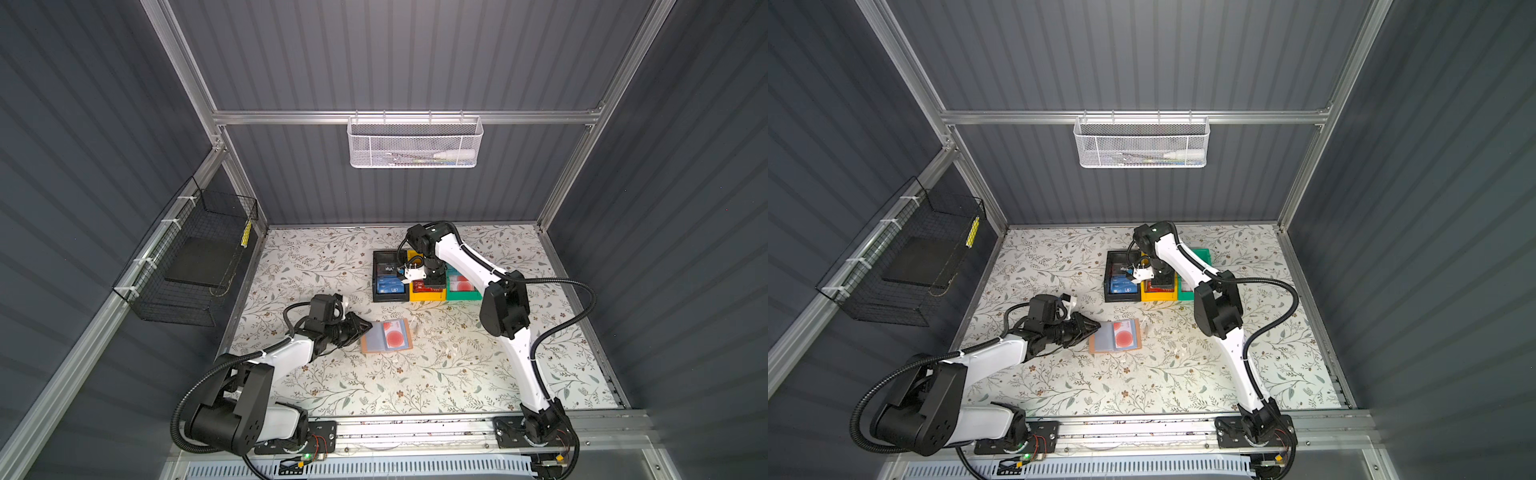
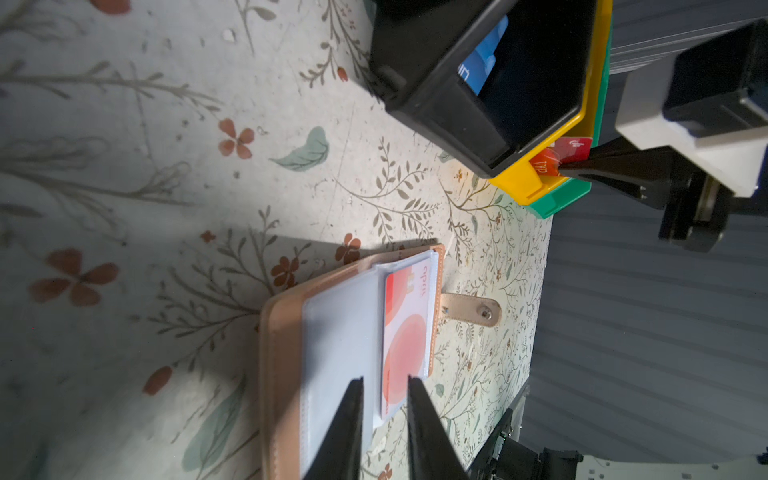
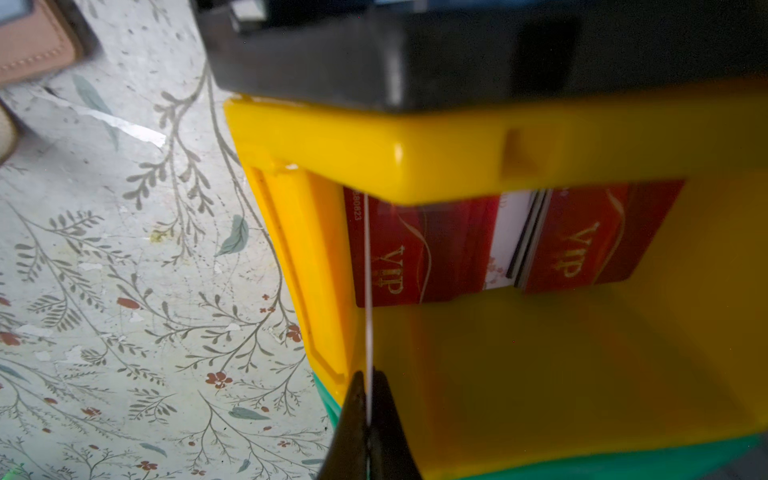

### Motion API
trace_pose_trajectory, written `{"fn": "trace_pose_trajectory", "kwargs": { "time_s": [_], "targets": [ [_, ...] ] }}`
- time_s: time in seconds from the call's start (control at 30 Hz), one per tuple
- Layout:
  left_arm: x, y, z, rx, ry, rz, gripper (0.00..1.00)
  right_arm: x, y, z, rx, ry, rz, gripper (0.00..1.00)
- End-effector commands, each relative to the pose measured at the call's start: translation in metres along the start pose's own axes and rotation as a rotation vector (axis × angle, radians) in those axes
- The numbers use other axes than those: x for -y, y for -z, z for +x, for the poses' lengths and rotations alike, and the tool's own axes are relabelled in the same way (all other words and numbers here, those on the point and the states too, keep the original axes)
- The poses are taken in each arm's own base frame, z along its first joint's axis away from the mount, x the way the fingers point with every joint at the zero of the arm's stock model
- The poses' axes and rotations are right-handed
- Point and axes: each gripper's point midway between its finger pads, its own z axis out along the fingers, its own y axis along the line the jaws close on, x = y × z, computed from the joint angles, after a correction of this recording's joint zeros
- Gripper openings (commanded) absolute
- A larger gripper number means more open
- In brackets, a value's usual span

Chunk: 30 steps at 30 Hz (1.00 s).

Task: Take the credit cards out of the card holder
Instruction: Place the credit card in the storage box.

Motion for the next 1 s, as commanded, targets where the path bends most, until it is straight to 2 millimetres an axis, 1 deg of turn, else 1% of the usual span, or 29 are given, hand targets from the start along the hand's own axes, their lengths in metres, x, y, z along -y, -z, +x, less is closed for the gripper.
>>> {"fn": "trace_pose_trajectory", "kwargs": {
  "time_s": [0.0,0.13,0.23,0.3,0.5,0.6,0.67,0.7,0.8,0.87,0.97],
  "targets": [
    [0.010,-0.003,-0.007,0.001,-0.040,0.021,0.21,-0.001,0.007,-0.003,0.022,0.012,-0.001,0.05],
    [0.010,-0.007,-0.009,-0.007,-0.036,0.022,0.21,0.001,0.004,-0.004,0.023,0.020,0.001,0.16],
    [0.009,-0.009,-0.009,-0.015,-0.032,0.024,0.21,0.002,0.002,-0.005,0.023,0.024,0.003,0.19],
    [0.009,-0.010,-0.009,-0.016,-0.031,0.023,0.21,0.002,0.000,-0.005,0.025,0.027,-0.004,0.20],
    [0.007,-0.012,-0.010,-0.019,-0.026,0.021,0.21,0.010,-0.004,-0.005,0.029,0.014,0.016,0.22],
    [0.007,-0.013,-0.010,-0.021,-0.025,0.019,0.21,0.021,-0.004,-0.006,0.034,-0.011,0.055,0.24],
    [0.007,-0.014,-0.010,-0.021,-0.024,0.020,0.21,0.038,-0.005,-0.005,0.017,-0.056,0.136,0.19],
    [0.007,-0.014,-0.011,-0.020,-0.023,0.022,0.20,0.041,-0.004,-0.004,0.013,-0.063,0.145,0.18],
    [0.006,-0.015,-0.010,-0.021,-0.014,0.028,0.20,0.052,0.012,-0.005,0.050,-0.146,0.208,0.19],
    [0.006,-0.015,-0.008,-0.023,-0.007,0.035,0.20,0.056,0.029,-0.005,0.094,-0.223,0.248,0.20],
    [0.003,-0.015,-0.005,-0.027,0.000,0.039,0.20,0.062,0.053,-0.004,0.148,-0.402,0.338,0.27]
  ]
}}
